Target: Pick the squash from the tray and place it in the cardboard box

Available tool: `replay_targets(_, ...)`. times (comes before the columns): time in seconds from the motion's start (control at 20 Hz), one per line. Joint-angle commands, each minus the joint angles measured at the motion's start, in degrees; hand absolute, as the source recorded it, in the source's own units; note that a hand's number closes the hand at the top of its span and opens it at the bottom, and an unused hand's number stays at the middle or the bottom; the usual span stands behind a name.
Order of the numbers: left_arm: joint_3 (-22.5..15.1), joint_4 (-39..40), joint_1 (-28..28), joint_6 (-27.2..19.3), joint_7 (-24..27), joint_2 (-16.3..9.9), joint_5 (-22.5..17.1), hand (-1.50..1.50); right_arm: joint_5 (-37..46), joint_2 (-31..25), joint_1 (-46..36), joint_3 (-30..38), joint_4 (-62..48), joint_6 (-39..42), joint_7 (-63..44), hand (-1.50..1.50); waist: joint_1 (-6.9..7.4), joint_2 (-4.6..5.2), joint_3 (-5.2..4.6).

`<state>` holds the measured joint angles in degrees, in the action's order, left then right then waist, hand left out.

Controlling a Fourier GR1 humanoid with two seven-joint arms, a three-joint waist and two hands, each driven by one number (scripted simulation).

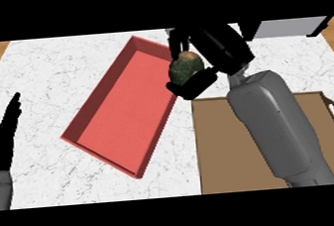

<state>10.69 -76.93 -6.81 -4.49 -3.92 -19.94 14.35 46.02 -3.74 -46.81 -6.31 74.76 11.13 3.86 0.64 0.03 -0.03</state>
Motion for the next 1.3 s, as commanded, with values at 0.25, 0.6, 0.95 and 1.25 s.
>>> replay_targets(0.25, -1.45, 1.30, -1.74, -1.27, 0.58, 2.10, 1.82, 0.00, -11.90, 3.68, -15.60, -3.55, -17.74, -8.43, -10.25, 1.50, 1.29, 0.33, -0.01)
replay_targets(0.6, -1.39, 4.50, -5.47, -1.37, 1.20, 2.21, 2.41, 0.00, -24.46, 3.73, -23.34, -14.32, -30.02, -18.46, -12.62, 1.50, 2.14, 0.57, -0.06)
replay_targets(0.95, -2.47, 3.93, -7.01, 1.88, 0.62, 1.62, 1.45, 0.00, -26.39, 3.74, -29.43, -19.05, -45.20, -24.07, -9.97, 1.50, 5.65, 1.75, -0.17)
replay_targets(1.25, -3.73, 0.30, -5.01, 3.00, 1.16, 1.64, 1.53, 0.00, -35.69, 3.74, -25.78, -20.19, -47.71, -25.63, -14.58, -1.50, 9.06, 1.81, -0.11)
